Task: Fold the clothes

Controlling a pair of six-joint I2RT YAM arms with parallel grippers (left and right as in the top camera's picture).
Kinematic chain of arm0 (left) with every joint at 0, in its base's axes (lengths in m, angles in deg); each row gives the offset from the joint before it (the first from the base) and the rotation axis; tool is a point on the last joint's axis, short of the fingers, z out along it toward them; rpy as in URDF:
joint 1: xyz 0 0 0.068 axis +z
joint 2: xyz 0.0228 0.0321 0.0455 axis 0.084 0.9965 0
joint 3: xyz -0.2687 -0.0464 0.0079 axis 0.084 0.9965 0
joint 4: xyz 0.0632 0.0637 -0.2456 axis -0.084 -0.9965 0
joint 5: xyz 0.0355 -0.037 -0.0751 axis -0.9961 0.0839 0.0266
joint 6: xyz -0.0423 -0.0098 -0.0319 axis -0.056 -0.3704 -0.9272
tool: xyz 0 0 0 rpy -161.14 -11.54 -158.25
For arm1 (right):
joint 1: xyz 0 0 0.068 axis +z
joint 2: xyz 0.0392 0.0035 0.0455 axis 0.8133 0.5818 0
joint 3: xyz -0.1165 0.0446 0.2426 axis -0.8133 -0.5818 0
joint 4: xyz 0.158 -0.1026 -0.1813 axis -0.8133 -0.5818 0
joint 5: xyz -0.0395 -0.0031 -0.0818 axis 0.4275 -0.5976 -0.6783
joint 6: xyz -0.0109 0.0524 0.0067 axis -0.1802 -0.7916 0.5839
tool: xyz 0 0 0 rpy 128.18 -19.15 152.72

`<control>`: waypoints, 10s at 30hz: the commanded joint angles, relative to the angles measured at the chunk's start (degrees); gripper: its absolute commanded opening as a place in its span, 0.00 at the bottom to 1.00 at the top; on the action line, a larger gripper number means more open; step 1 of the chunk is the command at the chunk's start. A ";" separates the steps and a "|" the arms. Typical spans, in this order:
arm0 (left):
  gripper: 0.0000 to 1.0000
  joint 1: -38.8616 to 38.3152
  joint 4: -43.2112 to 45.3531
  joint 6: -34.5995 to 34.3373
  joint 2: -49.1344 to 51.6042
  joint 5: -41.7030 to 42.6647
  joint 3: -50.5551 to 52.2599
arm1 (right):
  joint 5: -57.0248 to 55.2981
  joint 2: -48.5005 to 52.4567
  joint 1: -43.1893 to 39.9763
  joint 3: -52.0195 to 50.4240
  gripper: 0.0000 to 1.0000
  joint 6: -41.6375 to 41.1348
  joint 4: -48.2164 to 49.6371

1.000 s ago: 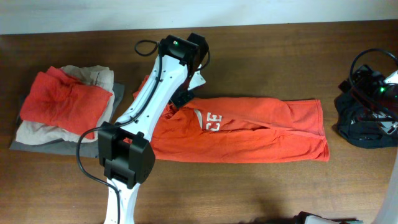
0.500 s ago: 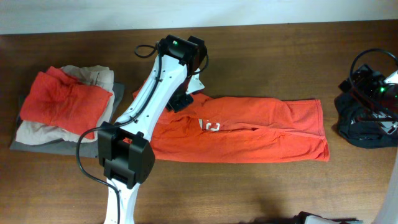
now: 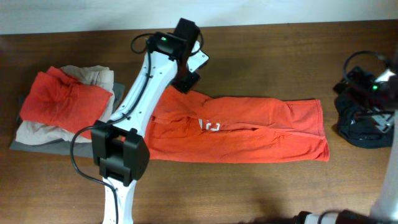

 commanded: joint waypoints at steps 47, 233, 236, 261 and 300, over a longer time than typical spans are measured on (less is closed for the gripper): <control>0.01 7.96 9.79 -4.17 9.35 -1.86 18.95 | 2.64 41.48 -0.39 -14.12 0.08 7.39 55.28; 0.32 14.45 62.20 -32.33 -18.78 28.52 62.34 | 6.64 -13.97 8.20 -15.10 0.98 11.80 10.75; 0.33 15.41 62.34 -31.41 -18.78 26.60 61.81 | 6.62 -13.97 8.20 -15.10 0.98 11.82 10.71; 0.28 12.11 64.41 -27.15 -16.50 21.66 61.81 | 6.60 -13.97 8.20 -15.10 0.98 11.80 10.88; 0.01 12.04 22.49 -25.90 -18.62 24.70 44.30 | 5.09 -13.97 8.20 -15.10 0.98 11.80 10.95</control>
